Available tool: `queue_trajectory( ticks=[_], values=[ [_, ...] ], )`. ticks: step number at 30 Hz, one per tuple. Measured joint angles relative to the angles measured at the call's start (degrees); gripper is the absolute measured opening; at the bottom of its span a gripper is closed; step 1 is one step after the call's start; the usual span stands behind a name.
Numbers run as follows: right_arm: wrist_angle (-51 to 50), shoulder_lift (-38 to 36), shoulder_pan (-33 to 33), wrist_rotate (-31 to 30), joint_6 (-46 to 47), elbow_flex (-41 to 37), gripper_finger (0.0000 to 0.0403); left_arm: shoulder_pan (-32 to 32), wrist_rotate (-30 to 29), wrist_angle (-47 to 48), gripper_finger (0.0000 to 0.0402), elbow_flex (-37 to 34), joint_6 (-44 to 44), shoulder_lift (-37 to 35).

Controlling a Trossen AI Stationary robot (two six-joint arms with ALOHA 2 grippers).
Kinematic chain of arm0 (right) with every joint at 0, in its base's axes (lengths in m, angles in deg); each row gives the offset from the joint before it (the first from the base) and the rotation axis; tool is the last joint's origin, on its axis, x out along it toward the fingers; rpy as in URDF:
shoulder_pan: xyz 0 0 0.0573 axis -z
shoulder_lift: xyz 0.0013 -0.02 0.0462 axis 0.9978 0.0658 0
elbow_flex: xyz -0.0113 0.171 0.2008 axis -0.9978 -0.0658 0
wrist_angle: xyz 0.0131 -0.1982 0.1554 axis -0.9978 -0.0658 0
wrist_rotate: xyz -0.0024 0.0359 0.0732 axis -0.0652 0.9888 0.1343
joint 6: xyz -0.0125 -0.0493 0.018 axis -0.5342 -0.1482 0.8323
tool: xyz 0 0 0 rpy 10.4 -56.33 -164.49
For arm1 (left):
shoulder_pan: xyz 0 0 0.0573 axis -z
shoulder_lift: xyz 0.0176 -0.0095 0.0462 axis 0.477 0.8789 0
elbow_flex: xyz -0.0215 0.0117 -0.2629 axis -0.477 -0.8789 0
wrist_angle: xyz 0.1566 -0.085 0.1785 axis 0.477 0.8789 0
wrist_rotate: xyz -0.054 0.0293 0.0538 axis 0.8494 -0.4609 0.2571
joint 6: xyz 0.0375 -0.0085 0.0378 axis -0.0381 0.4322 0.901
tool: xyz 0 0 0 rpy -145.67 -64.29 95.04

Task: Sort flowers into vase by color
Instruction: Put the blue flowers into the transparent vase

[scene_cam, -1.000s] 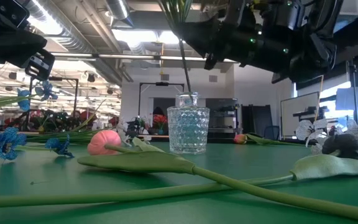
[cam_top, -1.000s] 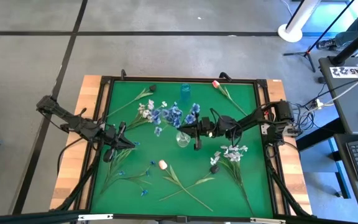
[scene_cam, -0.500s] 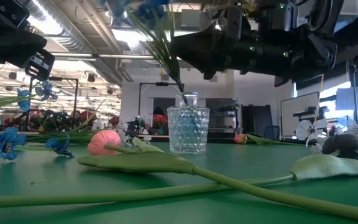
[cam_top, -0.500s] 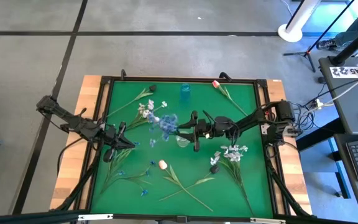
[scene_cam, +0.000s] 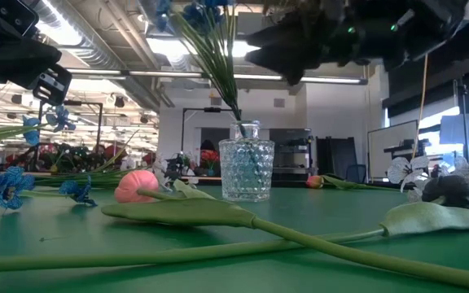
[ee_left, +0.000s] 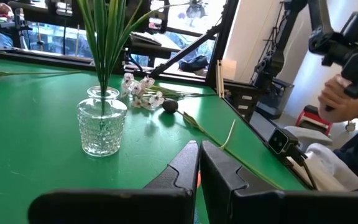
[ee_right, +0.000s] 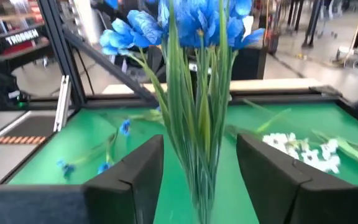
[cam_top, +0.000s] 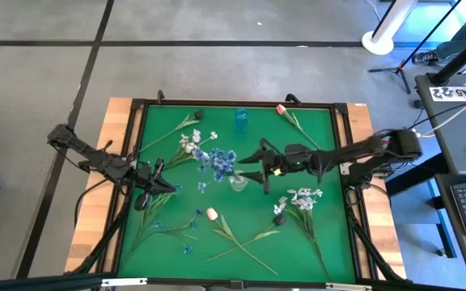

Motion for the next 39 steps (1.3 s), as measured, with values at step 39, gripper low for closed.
queue_trajectory(
  ticks=[39],
  values=[
    [-35.08,-20.56,-22.90,-19.98,2.91,0.00,0.0199,-0.06,-6.52,-12.29,0.0013,0.00,-8.77,-0.01]
  ],
)
